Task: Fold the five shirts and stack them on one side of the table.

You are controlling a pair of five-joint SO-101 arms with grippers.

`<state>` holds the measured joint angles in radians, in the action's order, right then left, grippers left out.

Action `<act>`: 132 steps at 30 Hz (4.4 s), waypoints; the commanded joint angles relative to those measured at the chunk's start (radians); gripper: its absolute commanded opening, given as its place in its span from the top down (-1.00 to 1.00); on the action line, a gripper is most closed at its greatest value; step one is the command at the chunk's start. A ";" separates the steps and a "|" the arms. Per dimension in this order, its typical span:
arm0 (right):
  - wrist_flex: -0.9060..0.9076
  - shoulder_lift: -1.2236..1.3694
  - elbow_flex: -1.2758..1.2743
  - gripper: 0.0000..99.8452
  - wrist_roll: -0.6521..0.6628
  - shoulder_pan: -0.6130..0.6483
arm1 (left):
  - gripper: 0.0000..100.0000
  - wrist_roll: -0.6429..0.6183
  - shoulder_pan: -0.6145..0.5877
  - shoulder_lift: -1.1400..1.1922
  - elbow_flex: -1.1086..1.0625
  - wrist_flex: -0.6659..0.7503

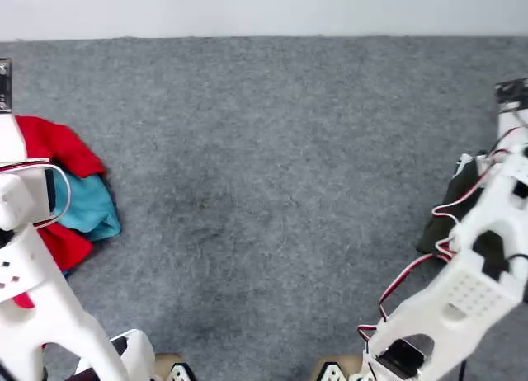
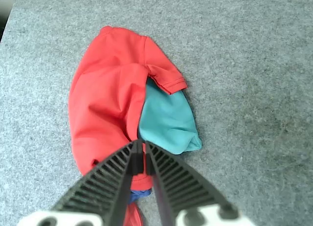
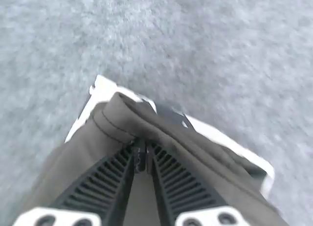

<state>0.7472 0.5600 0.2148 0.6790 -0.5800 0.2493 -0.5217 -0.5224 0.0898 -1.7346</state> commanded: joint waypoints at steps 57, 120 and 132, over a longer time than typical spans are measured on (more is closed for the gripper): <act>1.047 -0.717 -0.258 0.98 -0.311 0.079 | 0.56 0.428 -0.175 0.256 -0.759 0.557; 1.049 -0.931 -0.292 0.98 -0.313 0.074 | 0.97 0.232 1.010 0.181 0.404 1.023; 1.047 -0.931 -0.377 0.98 -0.313 0.081 | 0.97 0.313 1.165 0.382 0.808 0.549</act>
<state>1.7538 -0.3360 -0.1642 0.3721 -0.4941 0.5531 0.6444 -0.1373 0.8293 -1.0533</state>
